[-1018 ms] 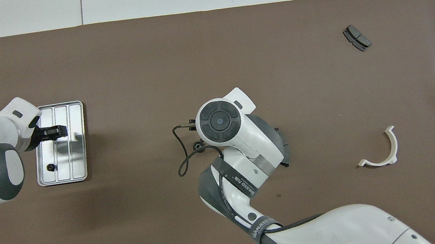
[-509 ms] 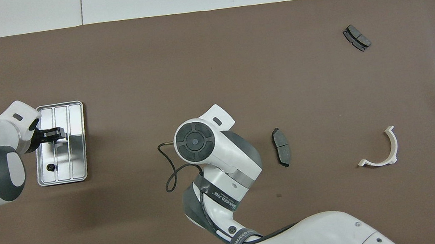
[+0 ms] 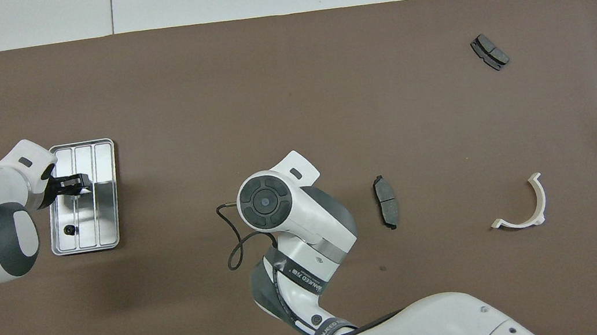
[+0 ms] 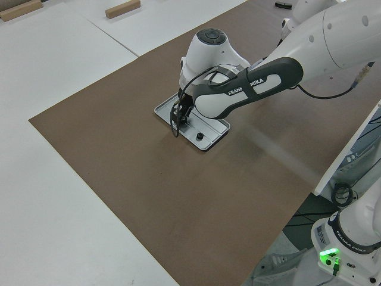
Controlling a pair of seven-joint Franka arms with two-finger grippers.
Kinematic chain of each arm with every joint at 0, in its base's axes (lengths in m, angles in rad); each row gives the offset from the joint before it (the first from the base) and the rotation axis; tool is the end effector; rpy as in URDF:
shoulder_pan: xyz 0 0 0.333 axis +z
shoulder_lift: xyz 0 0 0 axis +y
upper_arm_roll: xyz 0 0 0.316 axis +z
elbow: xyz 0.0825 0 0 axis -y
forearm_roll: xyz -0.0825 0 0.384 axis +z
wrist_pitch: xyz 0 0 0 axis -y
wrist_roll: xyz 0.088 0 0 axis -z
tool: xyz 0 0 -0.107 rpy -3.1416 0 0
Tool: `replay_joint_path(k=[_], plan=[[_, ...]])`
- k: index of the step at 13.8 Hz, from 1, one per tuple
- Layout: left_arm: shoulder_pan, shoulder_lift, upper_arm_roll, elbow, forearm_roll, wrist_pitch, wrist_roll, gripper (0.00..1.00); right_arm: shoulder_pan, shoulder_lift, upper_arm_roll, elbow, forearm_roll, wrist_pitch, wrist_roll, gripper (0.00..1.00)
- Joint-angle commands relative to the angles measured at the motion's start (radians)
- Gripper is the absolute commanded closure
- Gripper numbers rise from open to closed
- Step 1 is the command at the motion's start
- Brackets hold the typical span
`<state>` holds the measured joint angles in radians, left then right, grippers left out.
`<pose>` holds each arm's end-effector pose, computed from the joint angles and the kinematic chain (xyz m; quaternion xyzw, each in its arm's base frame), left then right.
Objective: Place bearing gear from tray to pile
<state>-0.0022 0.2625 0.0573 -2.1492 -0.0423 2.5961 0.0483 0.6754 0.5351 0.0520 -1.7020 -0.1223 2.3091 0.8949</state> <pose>0.5844 0.0325 0.2968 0.9955 0.0187 0.0925 0.0005 0.5124 0.4478 0.2903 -0.9976 0.0483 -0.0496 0.0034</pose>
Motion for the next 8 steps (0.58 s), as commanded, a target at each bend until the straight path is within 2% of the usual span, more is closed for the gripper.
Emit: replay_joint_path(k=[1,5,8], plan=[[0.014,0.015,-0.008,-0.005,0.016,0.044,-0.001,0.5,0.0,-0.004,0.006,-0.021,0.0,0.041,0.025,0.36],[0.014,0.02,-0.008,-0.003,0.016,0.062,-0.001,0.64,0.0,-0.003,0.006,-0.021,0.0,0.046,0.029,0.6],[0.014,0.021,-0.008,0.0,0.016,0.062,-0.001,0.81,0.0,-0.003,0.006,-0.019,0.0,0.046,0.03,0.78]])
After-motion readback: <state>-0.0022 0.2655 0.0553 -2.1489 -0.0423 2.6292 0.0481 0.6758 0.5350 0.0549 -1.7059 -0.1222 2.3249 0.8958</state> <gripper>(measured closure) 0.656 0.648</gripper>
